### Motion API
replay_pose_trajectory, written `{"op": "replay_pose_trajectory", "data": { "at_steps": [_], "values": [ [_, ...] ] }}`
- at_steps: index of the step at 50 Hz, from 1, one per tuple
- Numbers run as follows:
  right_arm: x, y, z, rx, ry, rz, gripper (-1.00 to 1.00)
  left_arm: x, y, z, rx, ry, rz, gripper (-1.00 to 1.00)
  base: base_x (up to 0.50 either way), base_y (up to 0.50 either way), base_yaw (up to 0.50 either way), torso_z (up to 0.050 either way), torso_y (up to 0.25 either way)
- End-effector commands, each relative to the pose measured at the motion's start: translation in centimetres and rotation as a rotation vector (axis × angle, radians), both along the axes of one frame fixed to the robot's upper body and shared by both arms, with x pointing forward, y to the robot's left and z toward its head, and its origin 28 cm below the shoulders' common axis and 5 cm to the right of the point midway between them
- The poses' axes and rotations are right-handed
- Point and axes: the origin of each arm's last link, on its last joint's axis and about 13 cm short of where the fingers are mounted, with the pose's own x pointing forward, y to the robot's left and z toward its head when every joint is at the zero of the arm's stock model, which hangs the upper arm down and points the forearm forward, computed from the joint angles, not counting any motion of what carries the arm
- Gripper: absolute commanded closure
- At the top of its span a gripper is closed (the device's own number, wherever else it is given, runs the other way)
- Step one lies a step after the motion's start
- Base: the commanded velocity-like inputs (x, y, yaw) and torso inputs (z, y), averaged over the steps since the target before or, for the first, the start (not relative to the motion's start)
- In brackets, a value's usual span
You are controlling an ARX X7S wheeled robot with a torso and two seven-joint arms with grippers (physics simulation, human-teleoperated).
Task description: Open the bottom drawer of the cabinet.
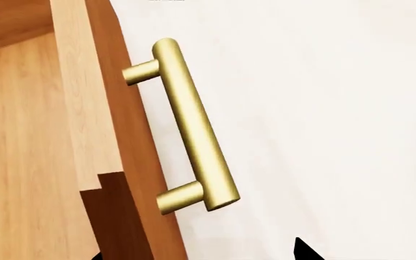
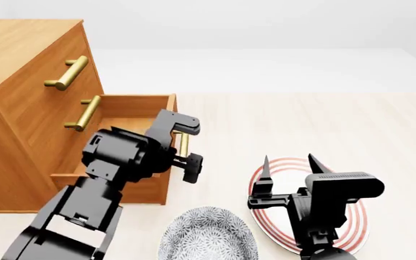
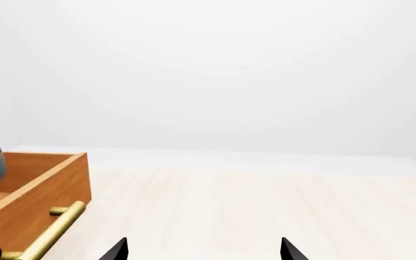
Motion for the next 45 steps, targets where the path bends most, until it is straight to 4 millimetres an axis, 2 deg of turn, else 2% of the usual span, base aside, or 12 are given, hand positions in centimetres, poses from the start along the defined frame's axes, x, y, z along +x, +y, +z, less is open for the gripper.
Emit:
{"op": "replay_pose_trajectory", "data": {
  "at_steps": [1,6,7,9,15,19,22,23,26,29,41,45],
  "values": [
    [0.0,0.0,0.1,0.000,-0.004,0.000,-1.00,-0.6,-3.0,0.8,-0.226,-0.009,-0.128,-1.00,0.00,0.00,0.00,0.000,0.000],
    [0.0,-0.1,0.2,-0.002,-0.004,-0.004,-1.00,-1.0,-2.6,2.3,-0.269,-0.184,-0.086,-1.00,0.00,0.00,-0.01,0.000,0.000],
    [0.0,-0.1,0.3,-0.003,-0.005,-0.005,-1.00,-1.5,-2.3,3.5,-0.278,-0.305,-0.068,-1.00,0.00,0.00,-0.01,0.000,0.000],
    [0.0,-0.1,0.3,-0.003,-0.006,-0.006,-1.00,-2.1,-2.1,4.4,-0.299,-0.350,-0.052,-1.00,0.00,0.00,-0.01,0.000,0.000],
    [0.1,0.1,0.3,-0.006,-0.006,-0.003,-1.00,-6.0,-1.0,8.6,-0.394,-0.514,-0.043,-1.00,0.00,0.00,0.00,0.000,0.002],
    [0.1,0.1,0.4,-0.008,-0.008,-0.003,-1.00,-8.8,-0.5,9.6,-0.416,-0.637,-0.026,-1.00,0.00,0.00,0.00,0.000,0.000],
    [0.2,0.1,0.4,-0.010,-0.011,-0.006,-1.00,-10.1,-0.4,8.6,-0.405,-0.701,0.005,-1.00,0.00,0.00,0.00,0.000,0.000],
    [0.3,0.1,0.5,-0.013,-0.014,-0.009,-1.00,-10.8,-0.3,7.5,-0.391,-0.728,0.017,-1.00,0.00,0.00,0.00,0.000,0.000],
    [0.5,0.0,0.9,-0.025,-0.029,-0.014,-1.00,-11.2,-0.2,6.0,-0.361,-0.849,0.070,-1.00,0.00,0.00,0.00,0.000,0.000],
    [1.1,0.1,2.8,-0.058,-0.090,-0.028,-1.00,-12.2,-0.1,4.8,-0.366,-0.890,0.089,-1.00,0.00,0.00,0.00,0.000,0.000],
    [1.9,-0.3,9.6,-0.109,-0.352,-0.065,-1.00,-13.7,0.1,4.4,-0.311,-1.057,0.107,-1.00,0.00,0.00,0.00,0.000,0.000],
    [1.6,-0.2,10.5,-0.117,-0.394,-0.062,-1.00,-13.8,0.2,4.7,-0.327,-1.079,0.136,-1.00,0.00,0.00,0.00,0.000,0.000]
  ]
}}
